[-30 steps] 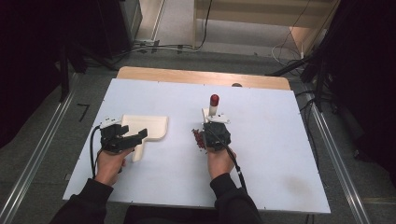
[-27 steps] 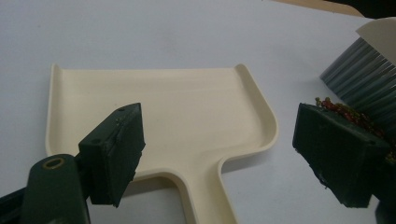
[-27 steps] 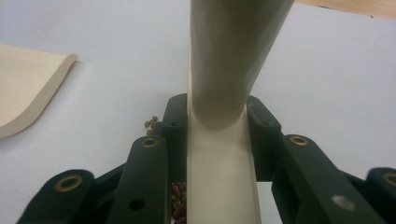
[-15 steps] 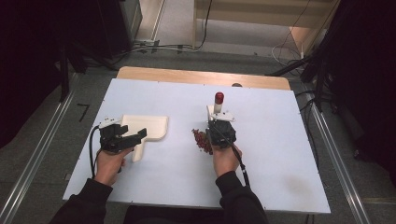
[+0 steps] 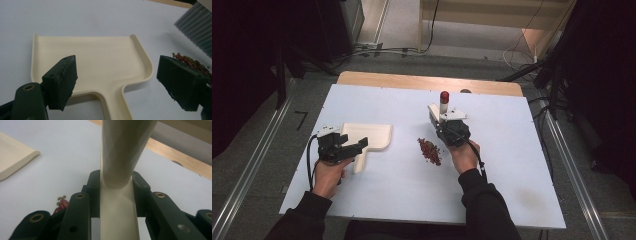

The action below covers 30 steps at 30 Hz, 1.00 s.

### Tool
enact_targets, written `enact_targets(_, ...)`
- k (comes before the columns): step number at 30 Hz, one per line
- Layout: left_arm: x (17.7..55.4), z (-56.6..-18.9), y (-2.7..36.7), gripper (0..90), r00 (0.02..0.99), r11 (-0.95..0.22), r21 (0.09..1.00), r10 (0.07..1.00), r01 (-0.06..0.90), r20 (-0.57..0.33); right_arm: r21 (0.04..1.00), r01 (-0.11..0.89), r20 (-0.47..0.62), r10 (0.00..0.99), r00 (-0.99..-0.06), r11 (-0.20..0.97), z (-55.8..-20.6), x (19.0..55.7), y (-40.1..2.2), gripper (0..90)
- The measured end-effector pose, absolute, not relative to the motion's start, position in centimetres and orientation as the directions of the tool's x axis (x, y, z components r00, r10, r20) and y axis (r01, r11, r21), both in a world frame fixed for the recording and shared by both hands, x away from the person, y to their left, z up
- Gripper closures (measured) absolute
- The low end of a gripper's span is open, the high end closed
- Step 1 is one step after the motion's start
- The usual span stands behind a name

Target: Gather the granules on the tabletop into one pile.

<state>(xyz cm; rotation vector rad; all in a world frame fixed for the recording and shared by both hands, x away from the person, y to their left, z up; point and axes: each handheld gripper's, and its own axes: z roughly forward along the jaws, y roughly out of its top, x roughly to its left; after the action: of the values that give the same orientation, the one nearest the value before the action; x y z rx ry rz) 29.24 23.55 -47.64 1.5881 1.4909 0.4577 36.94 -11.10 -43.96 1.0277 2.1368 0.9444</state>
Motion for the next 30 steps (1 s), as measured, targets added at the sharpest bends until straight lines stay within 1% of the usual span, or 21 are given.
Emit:
enact_targets(4,29.2,-47.7,23.6,17.6,0.209,0.109,0.786,0.933,0.609,-0.292,0.788,0.392,-0.179,0.786,-0.592,0.475,-44.4,38.2,-11.4,64.0)
enact_targets(9,29.2,-47.8,23.6,17.6,0.203,0.107,0.784,0.936,0.612,-0.287,0.783,0.397,-0.15,0.765,-0.626,0.479,-45.1,39.1,-11.6,64.0)
enact_targets(12,29.1,-47.8,23.6,17.6,0.199,0.106,0.782,0.938,0.614,-0.284,0.774,0.38,-0.145,0.725,-0.674,0.507,-45.0,39.3,-11.5,64.0)
enact_targets(14,29.1,-47.9,23.5,17.6,0.196,0.108,0.782,0.939,0.614,-0.284,0.765,0.339,-0.171,0.679,-0.714,0.548,-45.0,39.4,-11.5,64.1)
enact_targets(15,29.0,-47.9,23.5,17.6,0.195,0.107,0.782,0.94,0.614,-0.281,0.76,0.333,-0.159,0.657,-0.737,0.558,-45.0,39.3,-11.4,64.1)
enact_targets(21,28.8,-47.9,23.3,17.6,0.188,0.101,0.781,0.944,0.616,-0.27,0.717,0.222,-0.223,0.519,-0.825,0.661,-44.8,39.3,-11.3,64.1)
enact_targets(26,28.7,-48.0,23.0,17.6,0.19,0.093,0.78,0.946,0.619,-0.263,0.711,0.154,-0.235,0.438,-0.867,0.687,-44.9,39.2,-11.6,64.1)
enact_targets(30,28.7,-48.1,23.0,17.6,0.19,0.088,0.777,0.947,0.623,-0.259,0.717,0.12,-0.232,0.398,-0.887,0.686,-45.0,39.1,-11.8,64.1)
